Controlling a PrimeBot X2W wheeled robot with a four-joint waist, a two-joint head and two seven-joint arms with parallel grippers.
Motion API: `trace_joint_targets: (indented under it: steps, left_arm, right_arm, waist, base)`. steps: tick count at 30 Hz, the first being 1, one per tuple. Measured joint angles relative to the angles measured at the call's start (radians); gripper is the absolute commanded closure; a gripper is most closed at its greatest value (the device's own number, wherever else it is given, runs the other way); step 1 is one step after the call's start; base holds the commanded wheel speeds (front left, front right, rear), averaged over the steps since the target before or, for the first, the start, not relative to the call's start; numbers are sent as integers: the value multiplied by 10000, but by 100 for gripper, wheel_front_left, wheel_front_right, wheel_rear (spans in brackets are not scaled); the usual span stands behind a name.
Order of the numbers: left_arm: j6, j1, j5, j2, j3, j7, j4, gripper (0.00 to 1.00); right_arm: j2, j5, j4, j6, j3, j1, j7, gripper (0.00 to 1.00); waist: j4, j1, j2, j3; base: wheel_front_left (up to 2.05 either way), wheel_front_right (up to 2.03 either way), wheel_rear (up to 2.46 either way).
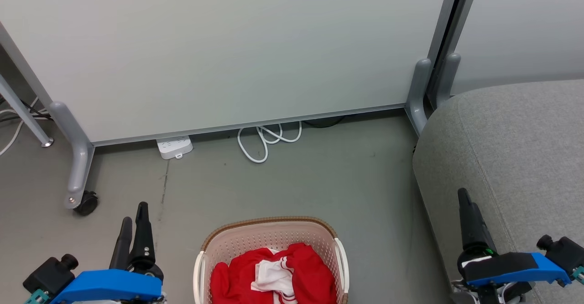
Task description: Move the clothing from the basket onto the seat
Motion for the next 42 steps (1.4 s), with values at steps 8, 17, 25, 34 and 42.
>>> trace_joint_targets:
  steps: [8,17,25,34,42]
  left_arm:
    - [86,-1,1352,13,-203,-263,100,0]
    - [132,0,2575,29,-395,-527,171,0]
    - [207,0,3580,40,-520,-777,224,0]
    - [290,0,4614,58,-725,-997,228,0]
    - [332,0,5450,69,-838,-1200,249,0]
  right_arm:
    - [0,-1298,58,2,228,5,-265,0]
    - [-2,-2522,261,2,385,13,-537,0]
    - [-2,-3482,420,2,428,16,-777,0]
    - [-4,-4483,529,2,504,16,-1007,0]
    - [-4,-5265,627,2,616,16,-1193,0]
  waist:
    - [5,0,0,-21]
    - [29,0,0,-45]
    - [49,0,0,-47]
    - [87,0,0,-60]
    - [114,0,0,-57]
  base:
    - [0,0,0]
    - [0,0,0]
    - [0,0,0]
    - [0,0,0]
    - [0,0,0]
